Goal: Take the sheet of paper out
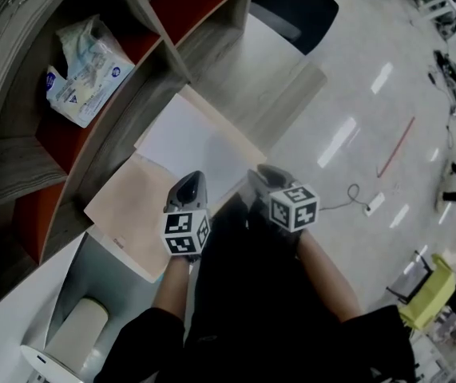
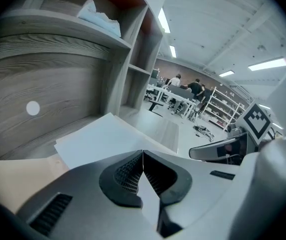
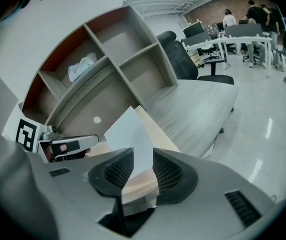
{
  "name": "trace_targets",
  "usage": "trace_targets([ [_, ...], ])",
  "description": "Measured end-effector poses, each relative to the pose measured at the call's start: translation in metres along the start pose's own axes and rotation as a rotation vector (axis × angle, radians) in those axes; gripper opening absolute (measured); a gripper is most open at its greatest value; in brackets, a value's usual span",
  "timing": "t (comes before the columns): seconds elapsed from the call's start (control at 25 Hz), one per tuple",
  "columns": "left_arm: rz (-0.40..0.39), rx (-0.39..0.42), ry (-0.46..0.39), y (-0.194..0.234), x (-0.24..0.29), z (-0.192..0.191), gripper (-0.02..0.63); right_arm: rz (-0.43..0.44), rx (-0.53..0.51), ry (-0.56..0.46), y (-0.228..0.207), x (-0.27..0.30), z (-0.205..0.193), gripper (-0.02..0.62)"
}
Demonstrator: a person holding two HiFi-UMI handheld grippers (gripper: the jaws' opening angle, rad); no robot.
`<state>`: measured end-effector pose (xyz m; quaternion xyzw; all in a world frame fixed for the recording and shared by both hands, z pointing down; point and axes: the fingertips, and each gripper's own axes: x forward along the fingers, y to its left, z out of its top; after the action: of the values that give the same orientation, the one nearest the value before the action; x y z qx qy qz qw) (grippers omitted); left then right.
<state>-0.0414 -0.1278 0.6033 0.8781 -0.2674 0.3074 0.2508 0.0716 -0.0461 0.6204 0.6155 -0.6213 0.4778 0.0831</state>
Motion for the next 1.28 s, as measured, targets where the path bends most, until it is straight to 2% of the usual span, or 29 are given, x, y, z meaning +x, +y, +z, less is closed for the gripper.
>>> trace_targets([
  [0.16, -0.003, 0.000, -0.007, 0.005, 0.003, 0.005, 0.043, 0.002, 0.140, -0.003, -0.010, 0.004, -0.003, 0.130],
  [0.32, -0.009, 0.001, -0.002, 0.006, 0.004, 0.004, 0.043, -0.009, 0.205, 0.007, -0.018, 0.007, -0.009, 0.135],
  [0.76, 0.000, -0.020, -0.003, 0.015, -0.001, -0.002, 0.043, 0.003, 0.276, 0.021, -0.019, 0.022, -0.013, 0.136],
  [1.28, 0.025, -0.053, -0.015, 0.031, -0.010, -0.007, 0.043, -0.018, 0.260, 0.069, -0.019, 0.036, -0.020, 0.135],
])
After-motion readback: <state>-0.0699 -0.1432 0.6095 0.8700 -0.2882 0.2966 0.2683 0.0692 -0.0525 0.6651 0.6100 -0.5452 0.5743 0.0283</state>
